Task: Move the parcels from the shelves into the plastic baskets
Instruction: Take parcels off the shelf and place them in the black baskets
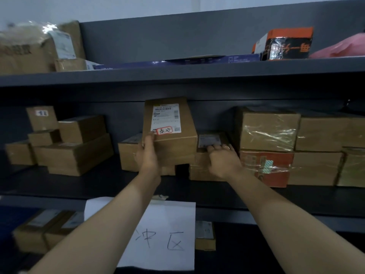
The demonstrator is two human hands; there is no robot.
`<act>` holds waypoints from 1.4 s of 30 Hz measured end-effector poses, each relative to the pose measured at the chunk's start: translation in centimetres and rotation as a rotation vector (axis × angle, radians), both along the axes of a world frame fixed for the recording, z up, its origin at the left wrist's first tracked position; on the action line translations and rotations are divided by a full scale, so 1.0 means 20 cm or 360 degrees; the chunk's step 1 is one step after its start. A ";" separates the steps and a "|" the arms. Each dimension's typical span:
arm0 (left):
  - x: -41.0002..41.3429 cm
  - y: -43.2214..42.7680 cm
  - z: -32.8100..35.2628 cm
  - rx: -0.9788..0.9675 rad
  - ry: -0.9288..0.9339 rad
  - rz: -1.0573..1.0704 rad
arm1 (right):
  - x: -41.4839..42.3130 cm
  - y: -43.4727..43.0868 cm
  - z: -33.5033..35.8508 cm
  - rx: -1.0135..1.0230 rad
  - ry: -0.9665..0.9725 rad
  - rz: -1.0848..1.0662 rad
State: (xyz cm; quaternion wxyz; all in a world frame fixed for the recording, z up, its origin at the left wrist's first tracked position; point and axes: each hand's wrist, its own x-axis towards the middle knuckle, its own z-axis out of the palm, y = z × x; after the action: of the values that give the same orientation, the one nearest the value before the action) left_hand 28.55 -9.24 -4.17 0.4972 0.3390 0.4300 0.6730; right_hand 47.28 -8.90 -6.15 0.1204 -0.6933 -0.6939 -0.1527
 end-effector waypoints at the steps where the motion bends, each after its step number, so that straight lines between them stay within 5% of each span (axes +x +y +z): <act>1: -0.01 0.00 0.00 -0.0004 -0.0043 -0.0001 | 0.00 -0.02 0.00 0.0032 -0.0029 -0.0007; 15: -0.14 -0.16 0.04 0.0345 -0.0149 0.0075 | -0.08 -0.33 -0.08 0.0471 0.0490 0.0148; 20: -0.19 -0.17 0.03 0.0230 -0.0159 -0.0017 | -0.11 -0.34 -0.05 0.0713 0.1292 -0.0175; 23: -0.19 -0.17 0.00 0.0140 -0.0230 -0.0124 | -0.13 -0.33 -0.02 0.0478 0.1956 -0.0530; 25: -0.18 -0.17 -0.03 0.0049 -0.0254 -0.0178 | -0.13 -0.32 -0.01 0.0303 0.2582 -0.0512; 27: -0.17 -0.16 -0.05 -0.0057 -0.0290 -0.0274 | -0.13 -0.33 -0.01 0.0095 0.2888 -0.0469; 42: -0.23 -0.22 -0.07 -0.0134 -0.0494 -0.0982 | -0.40 -0.38 -0.03 -0.0278 0.2972 -0.0524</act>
State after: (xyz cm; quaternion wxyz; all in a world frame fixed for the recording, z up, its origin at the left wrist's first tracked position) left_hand 23.99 -13.71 -5.66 0.7503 0.3259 0.2539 0.5161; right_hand 39.26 -16.52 -6.83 0.5509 -0.6309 -0.2200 0.5001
